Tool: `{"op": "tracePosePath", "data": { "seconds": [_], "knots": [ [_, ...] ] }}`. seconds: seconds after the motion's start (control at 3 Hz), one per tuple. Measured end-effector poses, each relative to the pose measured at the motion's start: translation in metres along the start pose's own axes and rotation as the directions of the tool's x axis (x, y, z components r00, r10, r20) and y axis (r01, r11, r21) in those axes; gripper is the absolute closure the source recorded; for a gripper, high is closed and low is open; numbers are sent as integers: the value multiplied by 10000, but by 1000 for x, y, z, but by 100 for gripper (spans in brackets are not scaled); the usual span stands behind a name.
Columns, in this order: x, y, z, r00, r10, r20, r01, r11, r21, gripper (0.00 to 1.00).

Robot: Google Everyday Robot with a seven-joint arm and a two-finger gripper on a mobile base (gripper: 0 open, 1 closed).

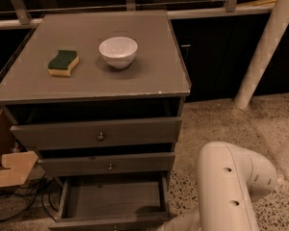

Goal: Close bottom drawer

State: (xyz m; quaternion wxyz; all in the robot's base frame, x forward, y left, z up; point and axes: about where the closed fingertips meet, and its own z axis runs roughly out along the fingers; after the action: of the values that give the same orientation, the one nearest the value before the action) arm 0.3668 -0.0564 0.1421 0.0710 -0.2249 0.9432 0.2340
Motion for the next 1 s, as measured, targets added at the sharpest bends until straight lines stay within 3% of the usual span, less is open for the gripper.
{"op": "tracePosePath", "data": {
  "seconds": [0.67,1.0],
  "knots": [
    [-26,-10,6,9969,359,700,-371,9992,153,100],
    [-61,-12,0,9924,5,1234,-46,9994,329,100]
  ]
}}
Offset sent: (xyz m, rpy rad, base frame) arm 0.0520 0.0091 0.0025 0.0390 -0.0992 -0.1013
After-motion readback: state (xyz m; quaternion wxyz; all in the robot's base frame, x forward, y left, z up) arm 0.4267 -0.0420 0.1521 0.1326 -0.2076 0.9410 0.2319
